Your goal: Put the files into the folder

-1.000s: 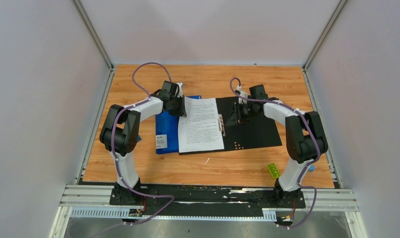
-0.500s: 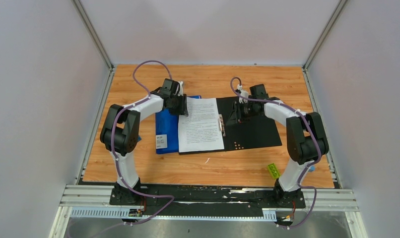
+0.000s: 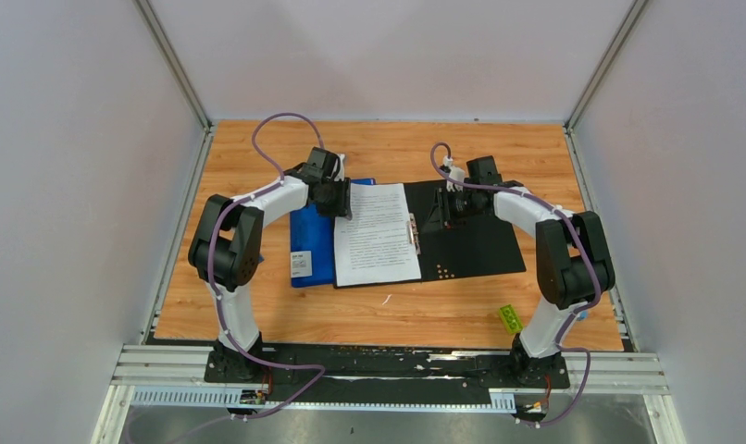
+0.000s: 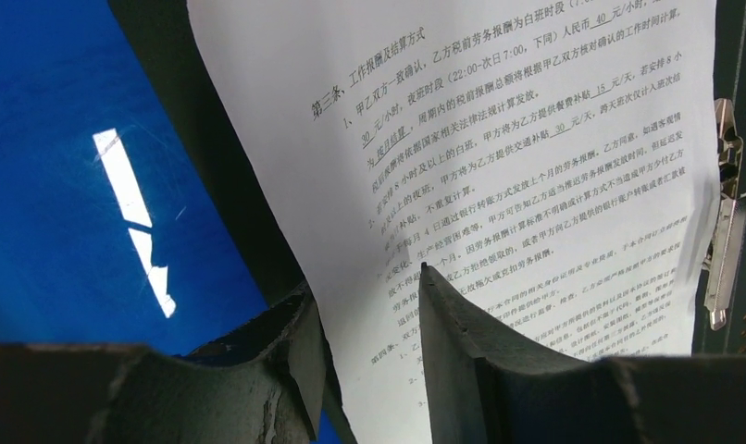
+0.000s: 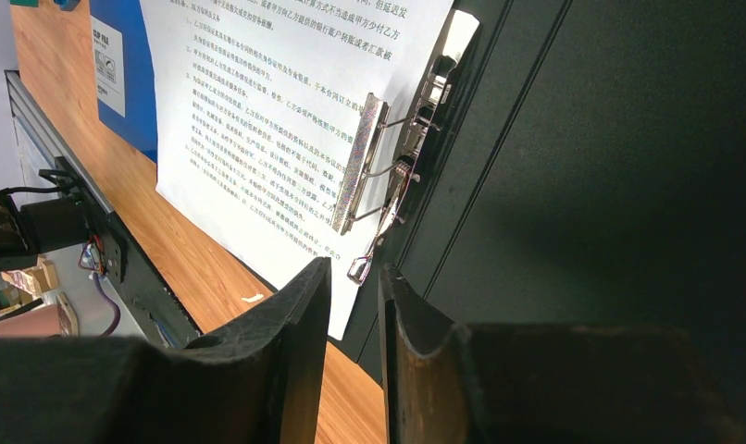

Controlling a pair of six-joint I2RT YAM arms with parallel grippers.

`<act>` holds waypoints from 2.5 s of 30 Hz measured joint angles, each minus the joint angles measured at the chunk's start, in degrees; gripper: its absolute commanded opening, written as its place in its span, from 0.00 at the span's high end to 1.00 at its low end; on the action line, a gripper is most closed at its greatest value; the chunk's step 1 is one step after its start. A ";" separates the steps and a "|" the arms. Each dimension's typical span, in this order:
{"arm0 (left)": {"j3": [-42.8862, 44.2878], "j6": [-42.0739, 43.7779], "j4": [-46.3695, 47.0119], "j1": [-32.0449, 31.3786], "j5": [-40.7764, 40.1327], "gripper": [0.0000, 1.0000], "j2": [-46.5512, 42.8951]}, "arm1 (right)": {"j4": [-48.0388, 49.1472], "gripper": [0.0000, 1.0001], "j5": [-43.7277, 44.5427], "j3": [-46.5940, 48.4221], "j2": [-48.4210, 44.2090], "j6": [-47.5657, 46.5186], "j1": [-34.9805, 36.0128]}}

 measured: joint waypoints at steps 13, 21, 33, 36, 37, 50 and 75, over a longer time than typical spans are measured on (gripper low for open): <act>2.73 0.26 -2.43 0.00 -2.93 0.00 0.35 | 0.42 0.66 0.81 -0.83 -1.51 0.76 0.00; 3.21 0.46 -4.85 -0.02 -5.05 0.00 0.13 | 5.16 0.53 3.52 -7.52 -7.06 7.93 1.81; -0.42 2.45 -4.35 1.05 -3.69 0.01 -10.97 | 22.34 0.46 4.90 -25.35 -14.29 25.38 3.67; -3.50 2.21 -0.76 4.02 0.98 0.13 -14.40 | 26.43 0.44 6.05 -28.68 -15.58 29.59 5.01; -4.48 2.16 0.28 5.07 2.43 0.17 -15.10 | 27.50 0.44 6.36 -29.27 -15.87 30.45 5.25; -10.03 4.04 5.70 2.16 12.15 0.44 -15.54 | 40.30 0.45 8.55 -30.80 -13.62 40.09 5.68; -11.69 4.55 8.22 0.83 10.43 0.45 -8.02 | 45.57 0.45 14.64 -32.13 -11.28 46.10 7.67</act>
